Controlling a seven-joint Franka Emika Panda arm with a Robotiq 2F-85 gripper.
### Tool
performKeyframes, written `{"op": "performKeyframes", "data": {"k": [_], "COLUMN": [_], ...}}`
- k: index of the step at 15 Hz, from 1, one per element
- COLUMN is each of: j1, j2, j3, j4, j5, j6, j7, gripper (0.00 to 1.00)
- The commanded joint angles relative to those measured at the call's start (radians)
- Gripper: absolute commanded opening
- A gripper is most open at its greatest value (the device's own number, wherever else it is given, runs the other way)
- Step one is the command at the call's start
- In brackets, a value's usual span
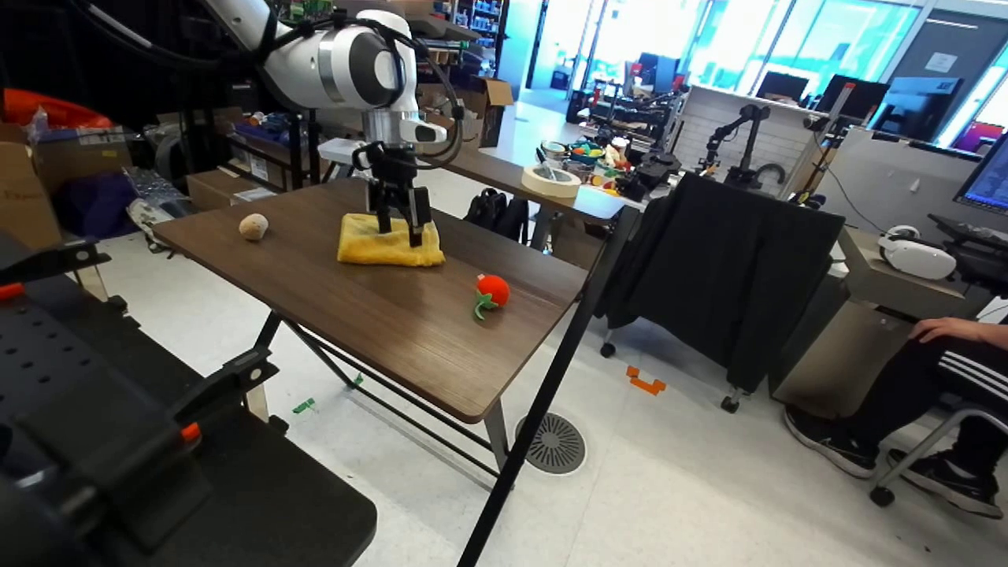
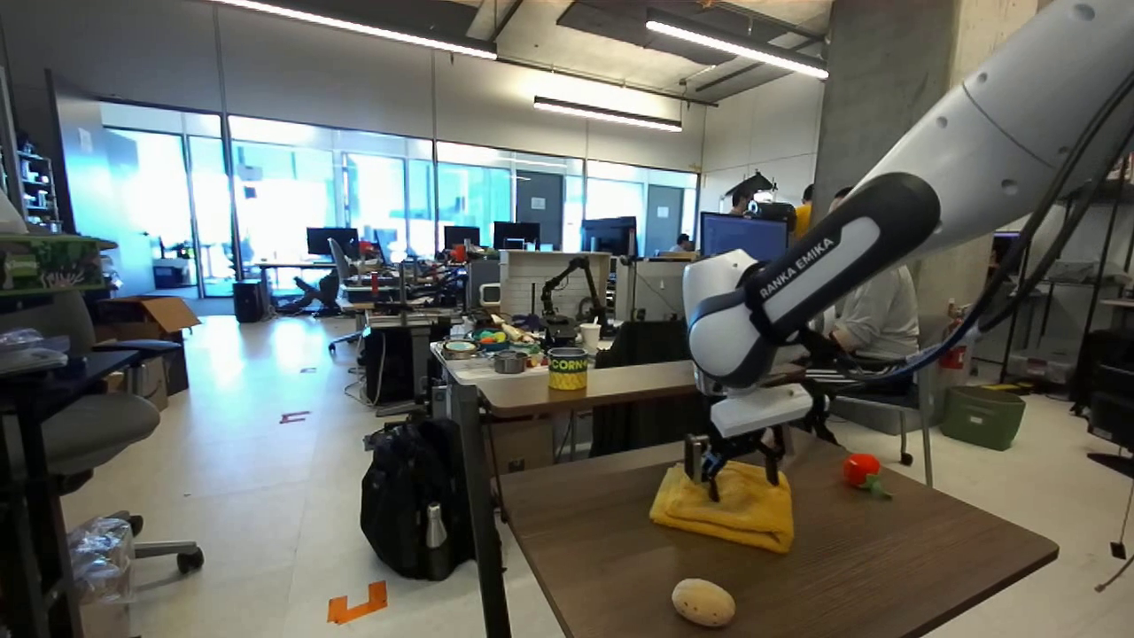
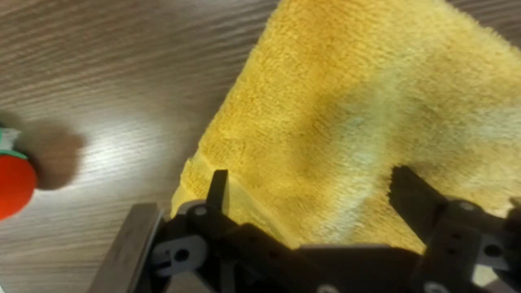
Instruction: Wipe the table with the towel
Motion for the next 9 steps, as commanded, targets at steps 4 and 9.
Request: {"op": "performKeyframes", "data": {"k": [4, 9], "j1": [-0.036, -0.035], "j2": [-0.347, -0.365], "j3": [0.194, 0.212], "j4": [-0.356, -0.338], "j5": [0.057, 0.049], "j6": [0.24, 0.204], "j7": [-0.15, -0.154], "gripper": [1.0, 1.0]}}
